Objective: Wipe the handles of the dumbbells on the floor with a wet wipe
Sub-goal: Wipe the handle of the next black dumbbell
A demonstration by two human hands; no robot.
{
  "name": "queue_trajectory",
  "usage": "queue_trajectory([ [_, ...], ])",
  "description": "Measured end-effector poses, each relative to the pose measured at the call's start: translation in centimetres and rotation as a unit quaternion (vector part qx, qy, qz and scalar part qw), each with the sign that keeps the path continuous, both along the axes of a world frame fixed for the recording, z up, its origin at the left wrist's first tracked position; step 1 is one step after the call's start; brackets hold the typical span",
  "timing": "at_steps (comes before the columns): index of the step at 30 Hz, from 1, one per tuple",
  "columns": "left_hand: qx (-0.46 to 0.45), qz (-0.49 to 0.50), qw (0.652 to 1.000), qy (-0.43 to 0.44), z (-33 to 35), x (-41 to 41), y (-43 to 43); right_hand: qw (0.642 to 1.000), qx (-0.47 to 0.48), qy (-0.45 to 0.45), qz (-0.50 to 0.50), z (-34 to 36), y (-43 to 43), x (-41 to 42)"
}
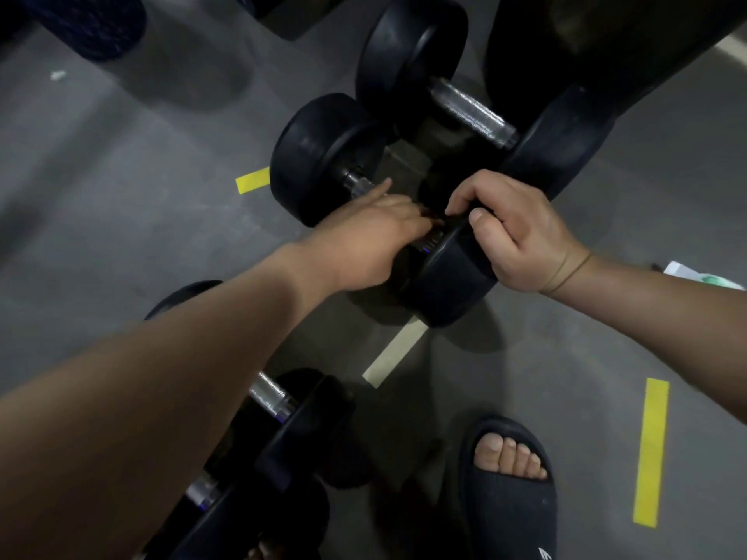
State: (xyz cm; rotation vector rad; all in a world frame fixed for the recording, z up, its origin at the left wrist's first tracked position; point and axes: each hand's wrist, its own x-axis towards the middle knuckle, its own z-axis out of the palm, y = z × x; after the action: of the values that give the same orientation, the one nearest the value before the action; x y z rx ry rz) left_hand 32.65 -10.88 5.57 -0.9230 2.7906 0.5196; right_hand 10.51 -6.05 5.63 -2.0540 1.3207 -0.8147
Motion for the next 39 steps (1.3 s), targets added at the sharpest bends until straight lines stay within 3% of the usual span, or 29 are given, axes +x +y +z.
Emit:
queue_trajectory([
  [5, -0.046, 0.048, 0.992, -0.104, -0.1, -0.2, -1.9, 1.0, 0.004, -0.009, 0.0, -0.2, -0.1, 0.0],
  [10, -0.066, 0.033, 0.994, -0.085, -0.2, -0.5, -0.5, 1.0, 0.0, -0.011, -0.001, -0.3, -0.1, -0.1],
  [15, -0.167, 0.088, 0.978, -0.088, -1.5, 1.0, 0.0, 1.0, 0.003, -0.012, -0.001, -0.3, -0.1, 0.0],
  [18, -0.142, 0.096, 0.984, -0.051, -1.8, 0.1, 1.7, 1.0, 0.006, -0.01, -0.003, -0.2, -0.1, 0.0],
  [21, -0.1, 0.027, 0.995, 0.007, -2.3, -0.4, 3.4, 1.0, 0.001, -0.008, 0.001, -0.1, -0.1, 0.0],
  [24, -0.094, 0.005, 0.995, 0.011, -2.2, 1.2, 3.5, 1.0, -0.002, -0.007, 0.004, -0.1, -0.1, 0.1],
  [28, -0.098, 0.065, 0.993, 0.008, -2.3, 2.3, 3.5, 1.0, -0.003, -0.003, 0.0, -0.1, -0.2, 0.1],
  [32, -0.076, -0.01, 0.996, 0.037, -2.8, 2.4, 4.4, 1.0, -0.007, -0.002, 0.002, -0.1, -0.2, 0.1],
  [36, -0.112, 0.118, 0.987, 0.014, -3.3, 3.1, 4.6, 1.0, -0.001, -0.003, -0.001, -0.2, -0.2, 0.1],
  [39, -0.091, 0.114, 0.989, 0.031, -3.7, 2.8, 5.9, 1.0, -0.002, -0.004, 0.0, -0.3, -0.2, 0.1],
])
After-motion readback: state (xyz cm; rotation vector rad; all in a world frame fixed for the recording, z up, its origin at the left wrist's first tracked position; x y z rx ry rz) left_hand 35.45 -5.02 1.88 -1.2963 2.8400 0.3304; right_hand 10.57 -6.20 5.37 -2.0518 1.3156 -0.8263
